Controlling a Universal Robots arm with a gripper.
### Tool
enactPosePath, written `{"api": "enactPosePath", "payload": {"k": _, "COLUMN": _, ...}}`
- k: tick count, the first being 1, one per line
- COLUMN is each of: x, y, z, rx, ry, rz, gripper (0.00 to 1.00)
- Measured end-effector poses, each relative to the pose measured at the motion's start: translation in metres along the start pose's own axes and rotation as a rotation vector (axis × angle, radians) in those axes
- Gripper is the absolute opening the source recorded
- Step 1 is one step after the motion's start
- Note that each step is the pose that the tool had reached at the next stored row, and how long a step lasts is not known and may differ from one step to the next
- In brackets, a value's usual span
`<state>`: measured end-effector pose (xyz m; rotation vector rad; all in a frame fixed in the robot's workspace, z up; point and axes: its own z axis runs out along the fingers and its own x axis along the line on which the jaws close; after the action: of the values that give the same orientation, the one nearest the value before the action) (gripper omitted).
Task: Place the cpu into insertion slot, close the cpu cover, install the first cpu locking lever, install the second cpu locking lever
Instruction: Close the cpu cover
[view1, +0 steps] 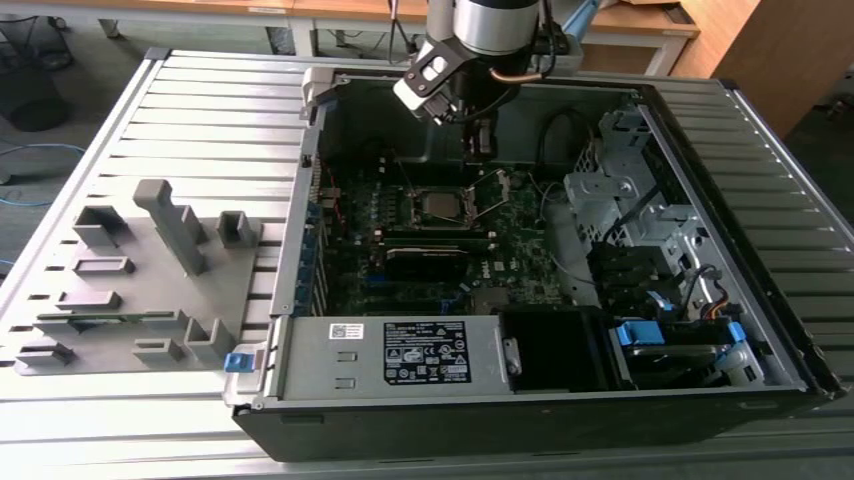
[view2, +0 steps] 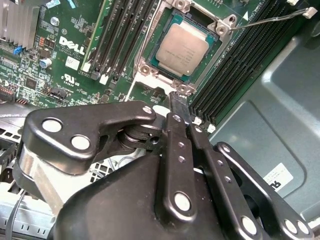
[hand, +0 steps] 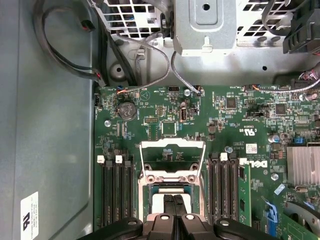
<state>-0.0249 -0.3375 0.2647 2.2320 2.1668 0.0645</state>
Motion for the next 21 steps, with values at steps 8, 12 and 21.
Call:
{"api": "enactPosePath", "payload": {"k": 8, "x": 0.0001, "y": 0.002, "z": 0.0001, "rx": 0.0, "ry": 0.0007, "rz": 0.0, "gripper": 0.11}}
{"api": "enactPosePath", "payload": {"k": 12, "x": 0.0001, "y": 0.0032, "z": 0.0002, "rx": 0.0, "ry": 0.0006, "rz": 0.0, "gripper": 0.11}}
{"api": "enactPosePath", "payload": {"k": 21, "x": 0.0001, "y": 0.0048, "z": 0.0002, "rx": 0.0, "ry": 0.0006, "rz": 0.0, "gripper": 0.11}}
